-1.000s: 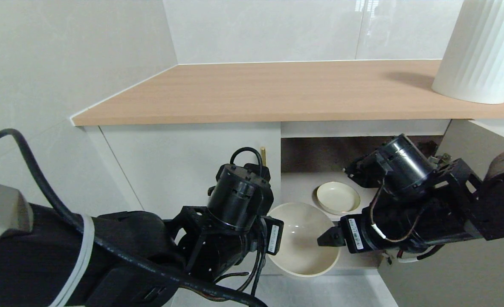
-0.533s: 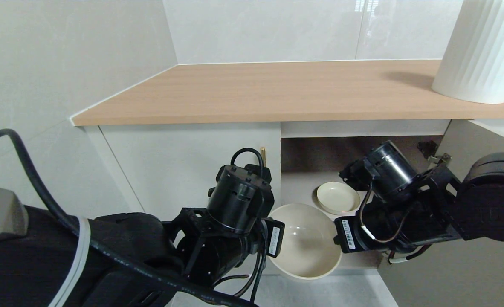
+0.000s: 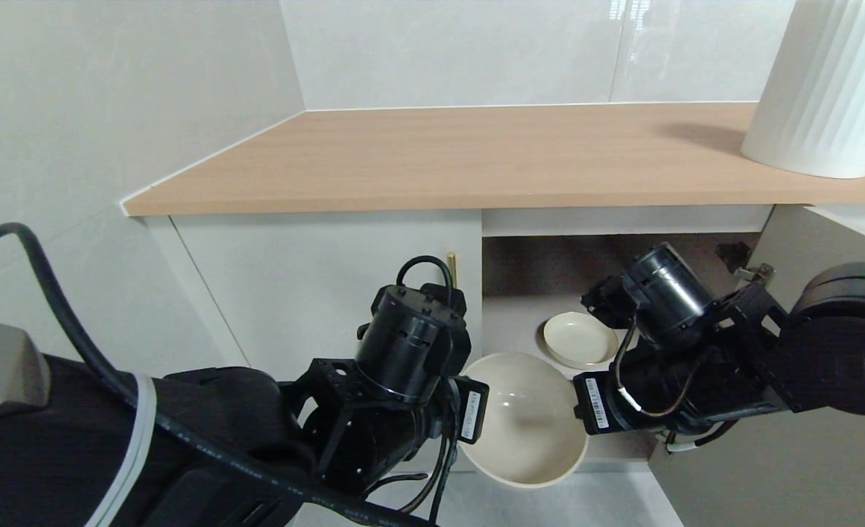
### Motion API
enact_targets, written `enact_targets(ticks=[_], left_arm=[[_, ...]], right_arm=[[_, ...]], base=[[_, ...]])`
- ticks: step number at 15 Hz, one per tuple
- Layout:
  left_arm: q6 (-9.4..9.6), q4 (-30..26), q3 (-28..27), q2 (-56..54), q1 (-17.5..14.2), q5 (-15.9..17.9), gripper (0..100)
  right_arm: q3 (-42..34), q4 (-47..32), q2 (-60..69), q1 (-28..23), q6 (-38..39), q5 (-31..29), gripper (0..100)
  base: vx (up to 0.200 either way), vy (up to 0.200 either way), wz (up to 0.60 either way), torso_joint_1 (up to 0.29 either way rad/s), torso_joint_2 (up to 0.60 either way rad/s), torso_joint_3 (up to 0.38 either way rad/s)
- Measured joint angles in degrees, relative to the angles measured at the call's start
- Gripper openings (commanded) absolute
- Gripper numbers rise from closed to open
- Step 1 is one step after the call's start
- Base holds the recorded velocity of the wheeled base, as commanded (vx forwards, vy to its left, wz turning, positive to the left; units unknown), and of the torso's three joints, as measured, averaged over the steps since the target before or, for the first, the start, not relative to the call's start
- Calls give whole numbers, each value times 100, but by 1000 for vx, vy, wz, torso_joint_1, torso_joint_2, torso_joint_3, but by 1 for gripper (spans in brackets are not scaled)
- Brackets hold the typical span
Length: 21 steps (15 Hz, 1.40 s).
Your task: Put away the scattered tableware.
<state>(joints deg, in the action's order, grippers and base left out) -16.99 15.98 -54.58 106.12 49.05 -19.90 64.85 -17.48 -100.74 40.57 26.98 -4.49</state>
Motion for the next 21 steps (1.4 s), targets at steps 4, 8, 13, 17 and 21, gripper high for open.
enact_targets(ticks=[4,8,13,17,21], left_arm=[[-9,24,11,-99,-71,-7,100],[-22,11,61,-343,-272,-5,100],[-22,18,87,-540,-324,-5,100],[-22,18,87,-579,-324,-5,100],[-20,18,87,-588,-325,-2,100]], right_arm=[[0,0,-27,-72,208,-7,0],[11,785,-345,-739,764,-18,0],[-61,1971,-1064,-1663,1435,-692,0],[-55,2747,-1536,-1982,1673,-1086,0],[-33,3215,-1783,-2183,1697,-1135,0]], base=[[0,0,0,0,0,0],[0,0,0,0,0,0],[0,0,0,0,0,0],[0,0,0,0,0,0],[0,0,0,0,0,0]])
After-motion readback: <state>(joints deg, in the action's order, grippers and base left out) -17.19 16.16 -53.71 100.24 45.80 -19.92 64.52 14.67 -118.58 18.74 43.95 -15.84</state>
